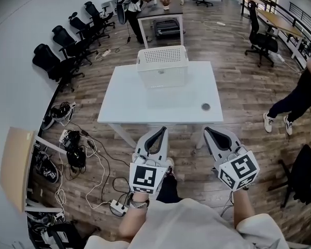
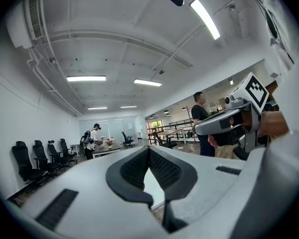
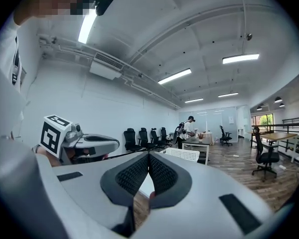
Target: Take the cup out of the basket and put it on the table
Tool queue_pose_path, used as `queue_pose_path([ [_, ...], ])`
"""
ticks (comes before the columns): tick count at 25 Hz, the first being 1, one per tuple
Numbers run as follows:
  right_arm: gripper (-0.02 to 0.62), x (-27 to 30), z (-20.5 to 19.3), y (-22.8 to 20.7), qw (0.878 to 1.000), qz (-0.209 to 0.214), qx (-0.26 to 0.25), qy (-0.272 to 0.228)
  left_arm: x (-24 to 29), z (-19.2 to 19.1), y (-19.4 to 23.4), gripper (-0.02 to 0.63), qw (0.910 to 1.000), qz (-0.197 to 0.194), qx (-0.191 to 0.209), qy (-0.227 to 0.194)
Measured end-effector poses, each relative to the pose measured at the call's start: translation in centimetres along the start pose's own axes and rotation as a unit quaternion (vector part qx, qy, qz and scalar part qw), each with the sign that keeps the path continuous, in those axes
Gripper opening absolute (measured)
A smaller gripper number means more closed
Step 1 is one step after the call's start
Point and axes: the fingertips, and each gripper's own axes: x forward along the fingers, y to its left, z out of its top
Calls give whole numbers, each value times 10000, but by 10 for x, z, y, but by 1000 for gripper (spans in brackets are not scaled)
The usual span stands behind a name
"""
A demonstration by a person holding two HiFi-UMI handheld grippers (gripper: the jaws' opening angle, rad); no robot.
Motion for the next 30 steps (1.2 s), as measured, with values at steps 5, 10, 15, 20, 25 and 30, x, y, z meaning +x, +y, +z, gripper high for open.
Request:
queue_pose_path([
  [5, 17, 53, -3, -33, 9999, -66, 83, -36, 50, -16, 40, 2, 10000, -28, 54, 56],
  [10, 17, 116, 5, -61, 9999, -91, 90, -3, 104, -22, 86, 2, 9998, -159, 103, 69],
  [15, 17, 177, 16, -89, 9997, -208, 121, 8, 153, -27, 132, 2, 9993, -334, 70, 131],
  [20, 17, 216, 22, -123, 9992, -360, 168, -14, 200, -30, 159, 2, 9988, -460, 73, 149],
  [25, 17, 253, 15, -139, 9988, -433, 213, 124, 231, -40, 184, 2, 9980, -573, 46, 247],
  [30, 17, 286, 12, -155, 9981, -549, 206, 195, 262, -45, 205, 2, 9961, -820, 175, 270],
])
